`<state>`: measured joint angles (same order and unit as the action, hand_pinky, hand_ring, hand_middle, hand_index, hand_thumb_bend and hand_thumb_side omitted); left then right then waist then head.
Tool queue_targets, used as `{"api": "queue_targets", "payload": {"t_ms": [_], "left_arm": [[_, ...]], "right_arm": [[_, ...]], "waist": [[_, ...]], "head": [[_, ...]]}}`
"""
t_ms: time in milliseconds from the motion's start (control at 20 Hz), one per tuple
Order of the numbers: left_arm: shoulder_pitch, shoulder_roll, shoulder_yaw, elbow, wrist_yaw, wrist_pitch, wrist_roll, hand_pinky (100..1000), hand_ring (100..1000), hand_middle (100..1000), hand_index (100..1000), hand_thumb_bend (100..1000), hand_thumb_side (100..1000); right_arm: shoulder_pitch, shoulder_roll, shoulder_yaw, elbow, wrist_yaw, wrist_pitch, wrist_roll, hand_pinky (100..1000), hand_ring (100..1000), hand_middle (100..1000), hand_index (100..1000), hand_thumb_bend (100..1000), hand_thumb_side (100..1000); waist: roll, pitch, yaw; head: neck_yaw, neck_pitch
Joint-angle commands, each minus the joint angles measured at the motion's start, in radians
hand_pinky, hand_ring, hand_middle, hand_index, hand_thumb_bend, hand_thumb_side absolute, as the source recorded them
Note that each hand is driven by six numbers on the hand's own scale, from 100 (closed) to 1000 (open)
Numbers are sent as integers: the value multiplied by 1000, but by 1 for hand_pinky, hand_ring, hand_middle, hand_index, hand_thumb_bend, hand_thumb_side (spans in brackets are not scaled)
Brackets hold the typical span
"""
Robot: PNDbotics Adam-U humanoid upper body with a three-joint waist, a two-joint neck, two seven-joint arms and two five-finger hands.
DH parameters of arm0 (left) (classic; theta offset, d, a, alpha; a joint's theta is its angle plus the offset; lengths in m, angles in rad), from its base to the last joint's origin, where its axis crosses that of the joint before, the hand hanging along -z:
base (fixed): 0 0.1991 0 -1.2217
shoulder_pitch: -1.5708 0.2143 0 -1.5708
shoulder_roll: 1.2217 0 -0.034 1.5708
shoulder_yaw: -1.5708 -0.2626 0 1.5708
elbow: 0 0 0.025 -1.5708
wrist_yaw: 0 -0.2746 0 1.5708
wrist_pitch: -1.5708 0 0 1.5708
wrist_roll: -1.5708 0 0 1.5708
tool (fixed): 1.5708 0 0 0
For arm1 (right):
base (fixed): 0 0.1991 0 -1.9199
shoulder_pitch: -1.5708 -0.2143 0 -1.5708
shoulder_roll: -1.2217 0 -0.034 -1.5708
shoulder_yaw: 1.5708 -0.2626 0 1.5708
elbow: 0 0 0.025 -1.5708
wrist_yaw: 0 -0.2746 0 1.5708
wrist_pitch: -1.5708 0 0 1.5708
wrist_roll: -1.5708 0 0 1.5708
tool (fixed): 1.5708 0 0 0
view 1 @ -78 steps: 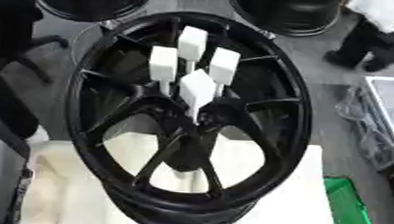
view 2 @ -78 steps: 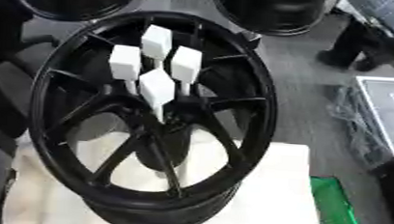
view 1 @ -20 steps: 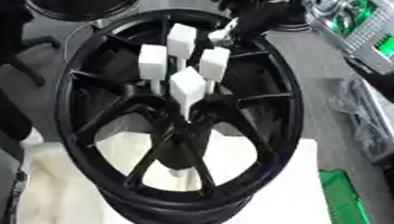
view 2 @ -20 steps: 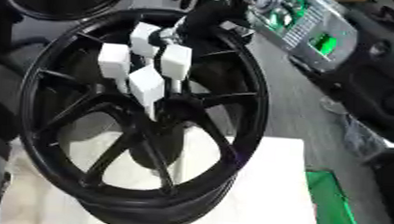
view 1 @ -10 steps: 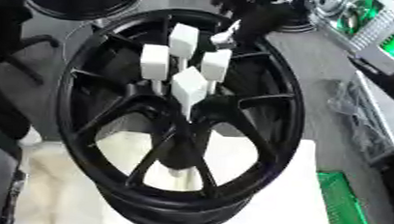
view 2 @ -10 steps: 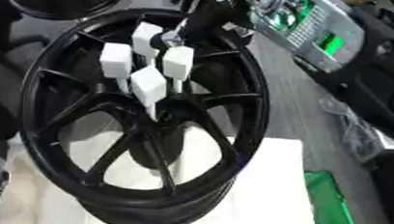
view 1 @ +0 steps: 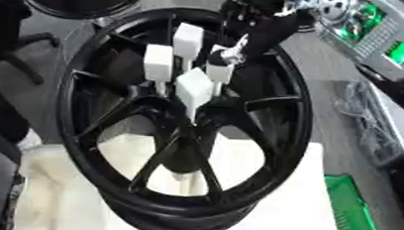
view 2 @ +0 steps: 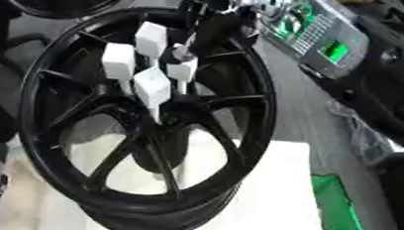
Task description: Pull the pin out of the wheel hub.
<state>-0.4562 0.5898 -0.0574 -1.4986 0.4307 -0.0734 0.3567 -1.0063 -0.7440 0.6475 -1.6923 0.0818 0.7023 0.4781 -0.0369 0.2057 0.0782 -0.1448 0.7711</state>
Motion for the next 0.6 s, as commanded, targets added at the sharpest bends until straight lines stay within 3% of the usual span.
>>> {"api": "queue_targets", "payload": {"t_ms": [50,600], "left_arm": [[-15,32,10,-21,1,-2,-2,746,891,878,868,892,561],[-13,28,11,-25,5,-3,0,746,890,878,866,889,563]], "right_arm": [[-9,-22,-9,6,13,10,21,736,731,703,801,499,287],[8,-12,-11,53,41,-10,2,729,725,697,798,483,248]], "waist": [[3,-11,3],[8,1,9]], "head": [[-5,-1],[-12,-1]]}}
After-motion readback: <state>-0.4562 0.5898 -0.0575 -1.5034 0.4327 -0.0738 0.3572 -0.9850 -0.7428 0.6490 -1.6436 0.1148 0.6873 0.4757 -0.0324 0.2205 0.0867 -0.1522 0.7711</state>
